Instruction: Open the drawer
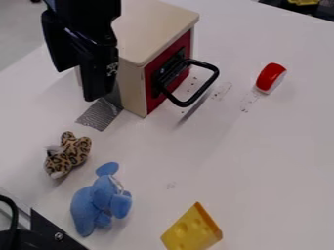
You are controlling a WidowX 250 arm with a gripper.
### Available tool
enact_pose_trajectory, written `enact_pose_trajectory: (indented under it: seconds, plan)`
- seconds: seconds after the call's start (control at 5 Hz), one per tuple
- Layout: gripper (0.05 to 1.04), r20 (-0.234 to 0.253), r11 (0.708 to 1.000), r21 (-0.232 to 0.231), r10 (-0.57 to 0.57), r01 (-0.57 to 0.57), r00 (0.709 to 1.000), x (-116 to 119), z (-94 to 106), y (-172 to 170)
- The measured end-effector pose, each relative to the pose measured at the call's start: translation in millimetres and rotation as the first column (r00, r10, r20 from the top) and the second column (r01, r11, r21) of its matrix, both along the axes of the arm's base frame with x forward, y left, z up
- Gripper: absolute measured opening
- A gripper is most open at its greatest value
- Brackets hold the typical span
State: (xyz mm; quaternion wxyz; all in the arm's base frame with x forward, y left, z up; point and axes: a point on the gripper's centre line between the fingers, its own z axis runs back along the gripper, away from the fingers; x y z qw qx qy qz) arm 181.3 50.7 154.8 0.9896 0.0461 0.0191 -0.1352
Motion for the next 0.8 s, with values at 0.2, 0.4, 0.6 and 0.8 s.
enact_pose_trajectory:
  seconds: [0.2, 0.4, 0.6, 0.8]
  plan:
    - [0.999, -0.014, 1.000, -0.006, 0.004, -0.004, 1.000, -2, -3.5, -1]
    - [0.999, -0.046, 0.999, -0.043, -0.031, 0.029, 0.998, 22, -26.9, -15]
    - [0.999, -0.056, 0.998, -0.053, -0.034, 0.031, 0.998, 51, -41.8, -32]
    - [0.999, -0.065, 0.999, -0.054, 0.004, -0.008, 0.998, 89, -61.1, -41]
